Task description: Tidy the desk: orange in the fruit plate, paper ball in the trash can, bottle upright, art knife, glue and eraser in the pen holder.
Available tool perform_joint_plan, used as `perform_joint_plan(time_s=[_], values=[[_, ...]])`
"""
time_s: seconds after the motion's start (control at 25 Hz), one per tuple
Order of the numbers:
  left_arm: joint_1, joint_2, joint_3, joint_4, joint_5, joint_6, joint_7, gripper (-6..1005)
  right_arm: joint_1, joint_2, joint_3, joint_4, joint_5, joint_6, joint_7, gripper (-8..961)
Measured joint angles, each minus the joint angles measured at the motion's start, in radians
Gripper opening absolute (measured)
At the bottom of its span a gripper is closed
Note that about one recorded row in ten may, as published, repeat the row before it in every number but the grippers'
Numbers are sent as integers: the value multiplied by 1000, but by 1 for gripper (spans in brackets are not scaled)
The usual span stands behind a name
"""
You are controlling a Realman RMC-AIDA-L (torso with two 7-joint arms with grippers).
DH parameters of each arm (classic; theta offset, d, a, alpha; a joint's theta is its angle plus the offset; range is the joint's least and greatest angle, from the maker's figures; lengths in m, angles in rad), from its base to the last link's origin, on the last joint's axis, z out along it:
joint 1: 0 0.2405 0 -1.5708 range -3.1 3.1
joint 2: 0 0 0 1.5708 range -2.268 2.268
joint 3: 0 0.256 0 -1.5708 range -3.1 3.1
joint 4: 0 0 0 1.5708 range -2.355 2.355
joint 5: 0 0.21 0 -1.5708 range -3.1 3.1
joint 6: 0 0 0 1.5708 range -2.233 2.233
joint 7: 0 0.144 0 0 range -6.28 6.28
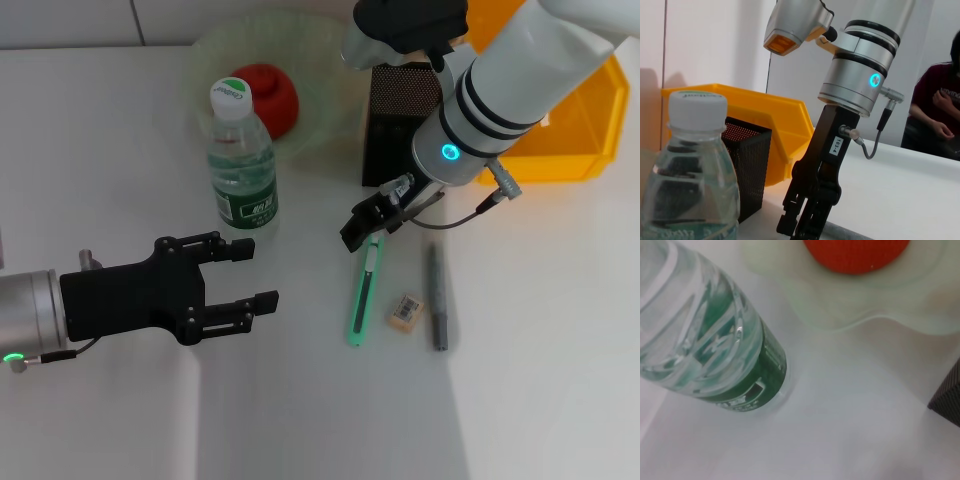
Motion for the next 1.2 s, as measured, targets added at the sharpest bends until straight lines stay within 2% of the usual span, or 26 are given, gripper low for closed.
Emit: perform_joint_plan(time_s=[0.4,0.6,1.0,1.2], values=[[0,-4,2,5,1,-4,0,714,2,0,0,20,7,16,1,600],[0,-5,2,6,2,-5,0,714,4,0,-9,24,7,17,0,567],[0,-5,2,5,2,-5,0,714,36,0,-11,76,10,26,0,389],[3,-5,1,6,2,-5,0,714,37,0,-12,74,10,23,0,362]])
